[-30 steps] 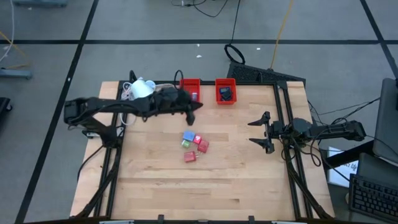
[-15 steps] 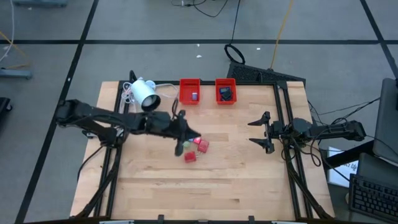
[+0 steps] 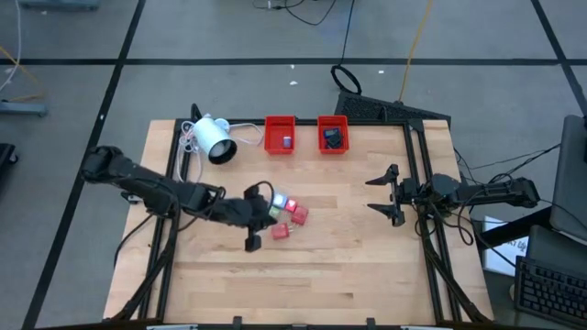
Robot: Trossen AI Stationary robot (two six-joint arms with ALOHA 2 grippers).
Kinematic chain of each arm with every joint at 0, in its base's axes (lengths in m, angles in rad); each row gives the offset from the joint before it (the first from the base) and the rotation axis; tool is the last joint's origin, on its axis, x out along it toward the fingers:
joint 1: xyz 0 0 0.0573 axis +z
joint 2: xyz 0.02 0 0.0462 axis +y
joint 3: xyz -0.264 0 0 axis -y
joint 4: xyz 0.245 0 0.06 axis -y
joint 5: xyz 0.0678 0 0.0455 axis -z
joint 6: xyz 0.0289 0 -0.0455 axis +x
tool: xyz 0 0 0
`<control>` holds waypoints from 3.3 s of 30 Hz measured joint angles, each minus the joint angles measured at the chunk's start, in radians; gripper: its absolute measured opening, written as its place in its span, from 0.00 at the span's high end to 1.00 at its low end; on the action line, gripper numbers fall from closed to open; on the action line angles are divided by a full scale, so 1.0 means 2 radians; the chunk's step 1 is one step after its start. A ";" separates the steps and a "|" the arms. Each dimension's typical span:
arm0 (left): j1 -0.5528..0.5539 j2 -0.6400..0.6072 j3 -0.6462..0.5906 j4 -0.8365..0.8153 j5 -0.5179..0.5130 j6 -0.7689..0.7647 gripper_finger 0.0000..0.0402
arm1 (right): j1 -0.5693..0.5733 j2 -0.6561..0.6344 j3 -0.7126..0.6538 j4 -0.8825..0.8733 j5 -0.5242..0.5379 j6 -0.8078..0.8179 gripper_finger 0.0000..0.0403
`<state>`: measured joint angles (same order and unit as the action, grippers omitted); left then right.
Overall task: Pick & Place Office items
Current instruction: Put the bottom red charger adapter into the left red bin
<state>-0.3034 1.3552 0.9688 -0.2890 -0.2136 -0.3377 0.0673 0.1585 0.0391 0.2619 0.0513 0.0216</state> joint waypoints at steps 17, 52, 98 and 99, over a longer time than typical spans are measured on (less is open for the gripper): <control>-0.052 0.001 -0.095 -0.027 -0.065 -0.002 0.93 | 0.000 0.000 0.000 0.000 0.000 0.000 0.21; -0.039 0.053 -0.103 0.149 -0.086 -0.012 0.37 | 0.000 0.000 0.000 0.001 0.000 0.000 0.21; -0.028 0.204 -0.103 0.211 -0.092 -0.070 0.36 | 0.000 0.000 0.000 0.001 0.000 0.000 0.21; -0.027 0.204 -0.103 0.211 -0.097 -0.070 0.36 | 0.000 0.000 0.000 0.001 0.000 0.000 0.21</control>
<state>-0.3580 1.7626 0.7624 0.1322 -0.4074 -0.4778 0.0673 0.1585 0.0391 0.2642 0.0513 0.0216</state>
